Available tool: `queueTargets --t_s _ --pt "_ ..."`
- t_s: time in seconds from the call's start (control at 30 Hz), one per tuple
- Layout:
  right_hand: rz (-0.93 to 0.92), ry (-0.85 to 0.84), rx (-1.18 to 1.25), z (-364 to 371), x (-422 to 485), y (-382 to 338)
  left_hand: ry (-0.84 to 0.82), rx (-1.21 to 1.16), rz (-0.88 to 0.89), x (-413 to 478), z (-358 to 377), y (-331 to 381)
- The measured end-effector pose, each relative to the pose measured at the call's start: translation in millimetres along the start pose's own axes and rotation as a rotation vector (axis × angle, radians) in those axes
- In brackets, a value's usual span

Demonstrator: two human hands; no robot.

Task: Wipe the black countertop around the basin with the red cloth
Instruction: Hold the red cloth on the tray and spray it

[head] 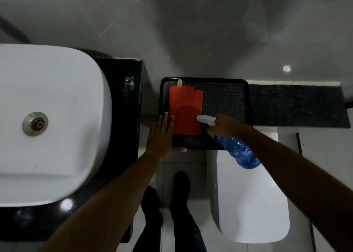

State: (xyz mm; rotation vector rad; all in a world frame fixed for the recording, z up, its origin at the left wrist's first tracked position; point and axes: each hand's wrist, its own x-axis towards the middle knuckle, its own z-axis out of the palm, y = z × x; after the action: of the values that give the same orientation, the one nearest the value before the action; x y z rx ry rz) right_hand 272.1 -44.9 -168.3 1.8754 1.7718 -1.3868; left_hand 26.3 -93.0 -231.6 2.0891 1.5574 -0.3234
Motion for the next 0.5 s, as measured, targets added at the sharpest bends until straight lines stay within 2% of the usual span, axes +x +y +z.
queueTargets --t_s 0.23,0.5 --pt "0.036 0.002 -0.007 1.2 -2.2 1.9 -0.011 -0.001 0.012 3.6 -2.7 -0.6" --pt "0.116 0.14 0.083 -17.7 6.3 8.4 -0.037 -0.011 0.022 5.7 -5.9 0.1"
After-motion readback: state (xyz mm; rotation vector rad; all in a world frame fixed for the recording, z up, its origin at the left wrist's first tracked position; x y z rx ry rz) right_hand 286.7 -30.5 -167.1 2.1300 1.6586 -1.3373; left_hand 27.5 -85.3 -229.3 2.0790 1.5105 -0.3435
